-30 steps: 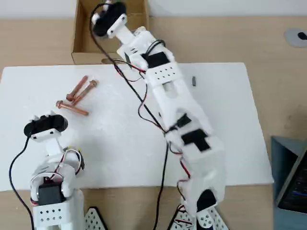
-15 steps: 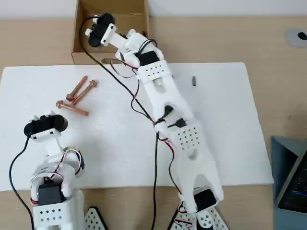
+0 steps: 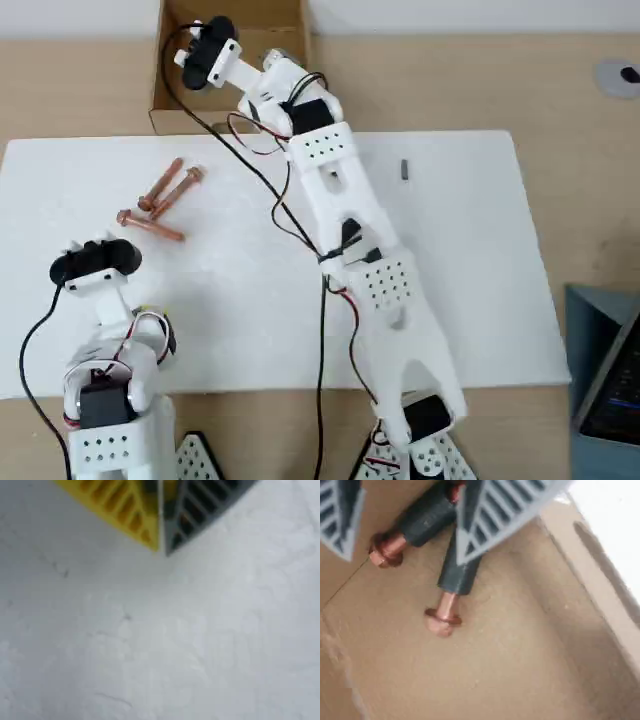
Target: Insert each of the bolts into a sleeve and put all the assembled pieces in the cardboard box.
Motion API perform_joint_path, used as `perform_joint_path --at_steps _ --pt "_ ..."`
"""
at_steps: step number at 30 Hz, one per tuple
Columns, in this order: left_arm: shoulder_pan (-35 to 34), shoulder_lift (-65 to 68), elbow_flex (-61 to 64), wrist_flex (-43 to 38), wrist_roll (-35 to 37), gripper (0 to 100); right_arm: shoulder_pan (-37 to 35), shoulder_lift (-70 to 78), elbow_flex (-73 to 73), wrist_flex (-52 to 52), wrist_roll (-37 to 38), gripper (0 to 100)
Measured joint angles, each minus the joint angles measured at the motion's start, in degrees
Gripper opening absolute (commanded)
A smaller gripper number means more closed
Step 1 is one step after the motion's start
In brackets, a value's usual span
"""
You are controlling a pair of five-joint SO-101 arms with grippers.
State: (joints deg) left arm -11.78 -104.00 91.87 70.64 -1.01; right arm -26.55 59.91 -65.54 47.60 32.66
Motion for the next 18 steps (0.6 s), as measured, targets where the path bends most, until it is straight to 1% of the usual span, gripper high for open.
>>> perform_joint_path --at_steps 4,7,18 --pt "0.0 0.0 0.0 0.0 0.0 0 0.0 0.1 -0.9 3.0 0.0 16.0" --pt "0.0 0.0 0.0 0.0 0.0 0 0.0 0.1 -5.1 7.0 0.0 16.0" --pt "0.0 0.0 0.0 0.0 0.0 0 -0.1 0.0 -22.3 28.0 0.0 16.0"
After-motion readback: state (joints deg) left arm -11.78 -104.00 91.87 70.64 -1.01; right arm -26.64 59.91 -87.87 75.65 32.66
